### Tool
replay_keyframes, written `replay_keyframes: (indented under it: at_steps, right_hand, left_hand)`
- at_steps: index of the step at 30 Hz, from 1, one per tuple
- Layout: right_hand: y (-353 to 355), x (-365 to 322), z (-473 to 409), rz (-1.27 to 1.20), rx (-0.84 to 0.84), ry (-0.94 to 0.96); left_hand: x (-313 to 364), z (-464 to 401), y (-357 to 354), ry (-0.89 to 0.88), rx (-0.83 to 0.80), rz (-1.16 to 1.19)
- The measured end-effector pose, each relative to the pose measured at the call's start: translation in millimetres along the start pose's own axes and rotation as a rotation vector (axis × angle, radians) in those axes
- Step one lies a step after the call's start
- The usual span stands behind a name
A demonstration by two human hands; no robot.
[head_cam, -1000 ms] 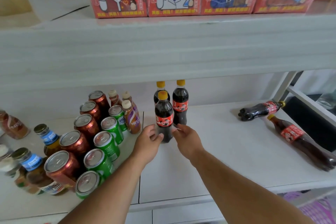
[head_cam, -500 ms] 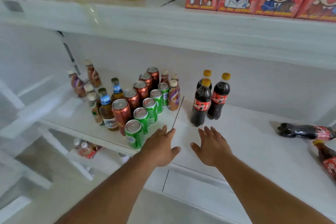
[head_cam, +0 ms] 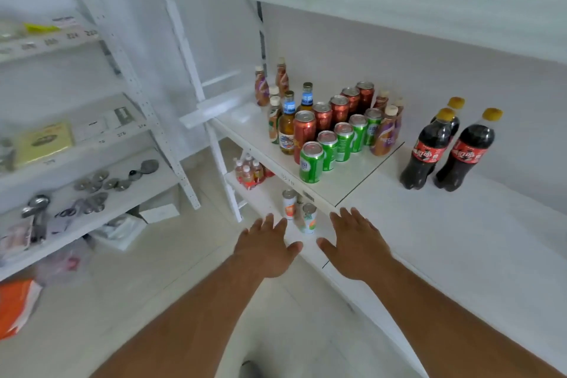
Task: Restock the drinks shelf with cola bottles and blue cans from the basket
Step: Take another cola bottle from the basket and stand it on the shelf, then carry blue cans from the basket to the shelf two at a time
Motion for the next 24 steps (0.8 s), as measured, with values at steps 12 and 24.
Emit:
replay_keyframes:
  at_steps: [12,24]
  right_hand:
    - [-34,-285,22,-0.037,-0.095,0.572]
    - [-81,-579,114,0.004,-0.194,1.004]
  left_hand:
    - [-238,174,1,0.569,0.09,0.072]
    - [-446,382,-11,1.023,0.143,0.129]
Point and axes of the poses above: each hand's wrist, its own z-axis away from the middle knuckle, its own y-axis out of the back of the hand, x = y × z, the point moved 3 cm from there along -z, towards the middle knuckle, and after that the axes turned 15 degrees about x, right-handed, at the moved point
